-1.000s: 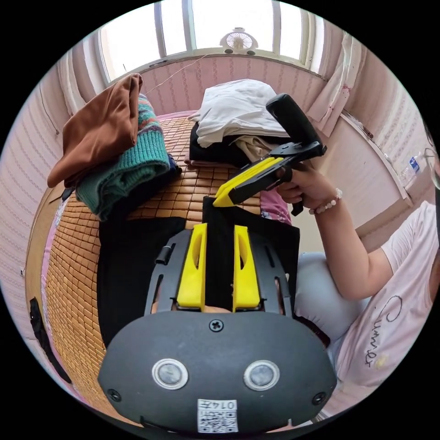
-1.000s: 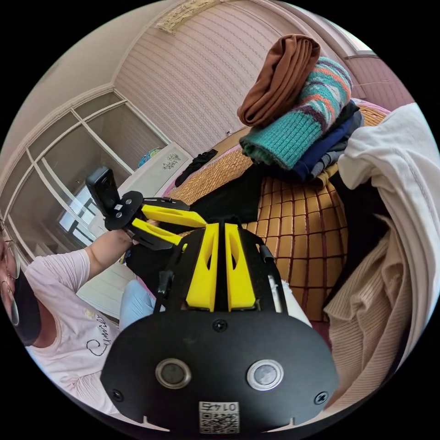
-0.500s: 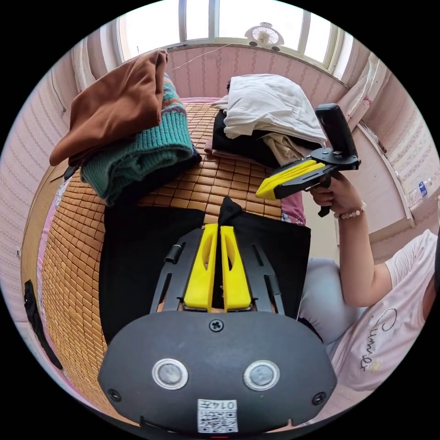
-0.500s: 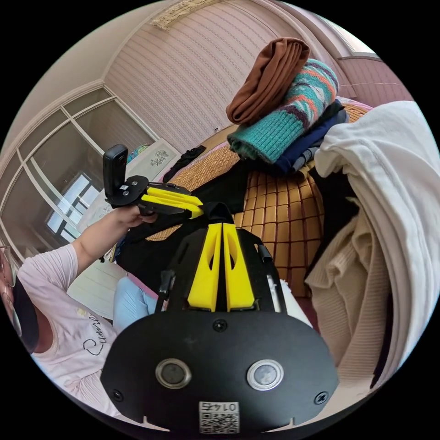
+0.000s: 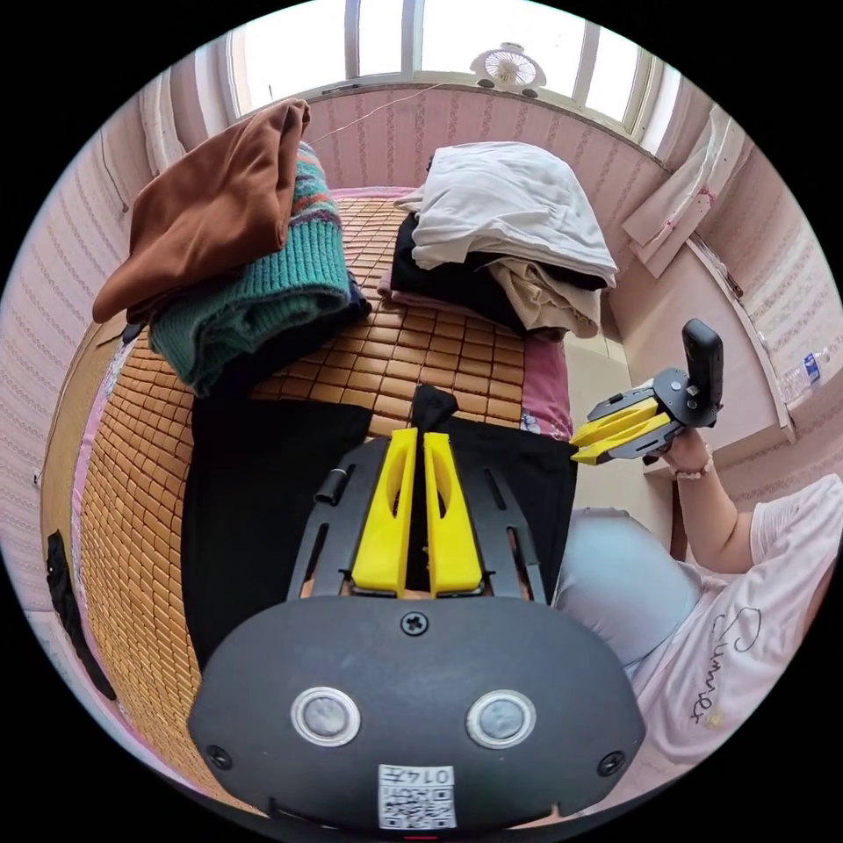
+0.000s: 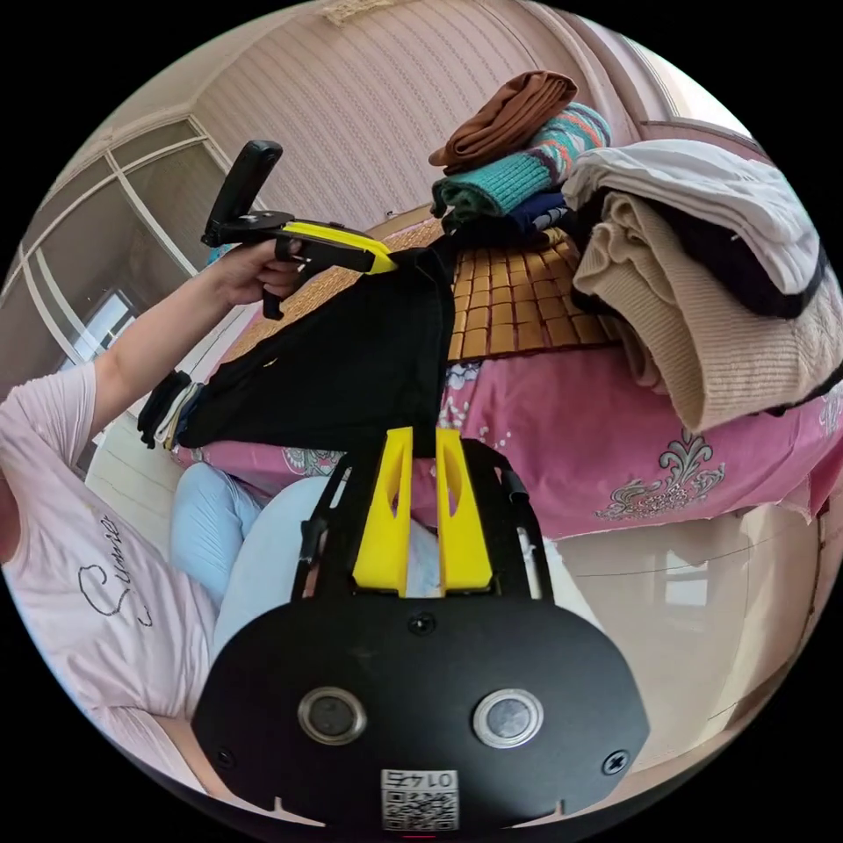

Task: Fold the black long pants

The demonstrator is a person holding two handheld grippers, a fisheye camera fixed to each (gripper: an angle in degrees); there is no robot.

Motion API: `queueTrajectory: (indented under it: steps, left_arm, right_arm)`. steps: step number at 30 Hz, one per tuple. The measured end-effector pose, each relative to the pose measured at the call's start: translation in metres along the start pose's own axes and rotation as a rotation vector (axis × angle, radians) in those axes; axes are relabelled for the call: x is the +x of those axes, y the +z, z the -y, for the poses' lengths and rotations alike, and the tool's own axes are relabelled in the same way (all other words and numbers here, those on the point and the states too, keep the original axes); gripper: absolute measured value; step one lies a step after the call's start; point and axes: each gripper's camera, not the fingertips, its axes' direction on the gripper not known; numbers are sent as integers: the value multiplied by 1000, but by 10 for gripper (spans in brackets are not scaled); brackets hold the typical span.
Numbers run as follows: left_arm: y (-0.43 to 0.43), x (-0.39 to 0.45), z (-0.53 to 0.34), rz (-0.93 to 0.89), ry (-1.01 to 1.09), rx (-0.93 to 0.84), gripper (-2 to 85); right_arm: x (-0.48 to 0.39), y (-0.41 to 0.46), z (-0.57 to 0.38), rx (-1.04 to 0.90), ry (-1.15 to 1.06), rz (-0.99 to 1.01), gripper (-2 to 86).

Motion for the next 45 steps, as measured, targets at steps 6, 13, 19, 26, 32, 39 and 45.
queueTrajectory:
  steps: [6,13,19,26,32,39,45]
  left_arm:
    - [18,5,2,53,-16,-44,58]
    - [42,3,-4,48,-9,-128,50]
    - [16,-2,0,13,-23,-5,39]
    - [-35,-18,-52,52,-32,-20,72]
    - [-80,-11,-184,187,-32,-160,70]
    - [-71,-3,-270,135,-88,-224,63]
    - [-84,-15,-297,53,-141,-114,0]
  right_arm:
    - [3,-18,-27,64,-10,59,7]
    - [0,-17,-43,77,-10,64,3]
    - [-7,-28,-48,128,-39,-13,1]
    - [2,-20,-57,92,20,6,1]
    - [0,-36,-57,80,63,-53,1]
    - [-15,-32,16,148,-45,43,29]
    - [-19,29,101,24,-23,-45,113]
